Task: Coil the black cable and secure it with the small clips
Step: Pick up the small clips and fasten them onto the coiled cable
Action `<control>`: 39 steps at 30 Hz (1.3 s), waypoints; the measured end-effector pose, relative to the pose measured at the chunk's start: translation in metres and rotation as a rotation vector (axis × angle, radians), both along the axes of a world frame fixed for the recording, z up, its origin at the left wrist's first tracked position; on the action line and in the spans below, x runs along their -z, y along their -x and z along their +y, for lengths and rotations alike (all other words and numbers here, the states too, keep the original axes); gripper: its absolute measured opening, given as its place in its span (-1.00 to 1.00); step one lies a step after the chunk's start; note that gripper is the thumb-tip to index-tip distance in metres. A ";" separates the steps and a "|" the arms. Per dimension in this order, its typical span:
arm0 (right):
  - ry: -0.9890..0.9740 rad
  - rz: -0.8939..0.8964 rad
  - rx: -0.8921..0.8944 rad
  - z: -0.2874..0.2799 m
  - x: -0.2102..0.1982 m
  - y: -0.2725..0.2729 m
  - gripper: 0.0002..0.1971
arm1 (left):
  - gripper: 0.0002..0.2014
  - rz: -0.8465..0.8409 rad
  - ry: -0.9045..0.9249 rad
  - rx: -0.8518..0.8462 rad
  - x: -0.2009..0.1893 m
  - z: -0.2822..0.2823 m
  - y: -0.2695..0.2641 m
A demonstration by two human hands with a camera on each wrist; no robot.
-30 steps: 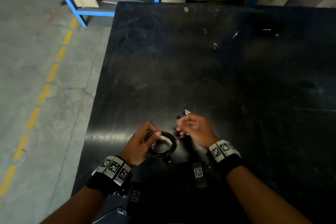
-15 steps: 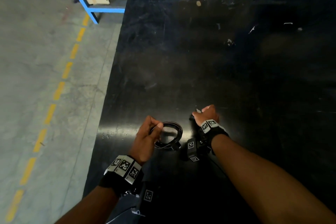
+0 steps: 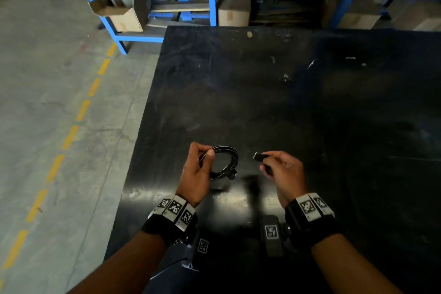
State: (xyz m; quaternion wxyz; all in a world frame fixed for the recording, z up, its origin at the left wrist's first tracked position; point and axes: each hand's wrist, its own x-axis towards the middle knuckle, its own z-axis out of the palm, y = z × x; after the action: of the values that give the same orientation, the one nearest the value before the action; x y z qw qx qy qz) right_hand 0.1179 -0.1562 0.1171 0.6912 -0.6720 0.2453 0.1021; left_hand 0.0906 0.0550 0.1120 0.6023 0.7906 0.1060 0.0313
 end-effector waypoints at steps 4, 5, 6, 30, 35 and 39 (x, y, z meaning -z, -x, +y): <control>-0.096 -0.017 -0.055 0.025 -0.036 0.026 -0.84 | -0.88 -0.130 -0.058 -0.053 -0.016 -0.015 0.000; -0.100 -0.014 -0.042 0.033 -0.042 0.029 -0.85 | -0.86 -0.171 -0.062 -0.058 -0.021 -0.020 0.000; -0.101 -0.007 -0.020 0.039 -0.045 0.031 -0.86 | -0.86 -0.205 -0.062 -0.057 -0.026 -0.023 0.001; -0.637 0.027 0.178 0.065 -0.097 0.034 -0.64 | -0.89 -0.397 -0.062 0.129 -0.079 -0.035 0.021; -0.590 -0.025 0.153 0.064 -0.103 0.037 -0.67 | -0.75 -0.375 0.022 0.139 -0.088 -0.039 0.025; -0.565 -0.062 0.149 0.059 -0.108 0.040 -0.70 | -0.82 -0.367 -0.011 0.188 -0.092 -0.037 0.026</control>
State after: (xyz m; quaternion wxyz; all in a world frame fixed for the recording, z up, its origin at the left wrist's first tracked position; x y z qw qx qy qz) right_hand 0.0776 -0.0970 0.2251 0.8637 -0.4357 0.2346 0.0950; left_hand 0.0644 0.0178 0.2037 0.6075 0.7813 -0.0796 0.1190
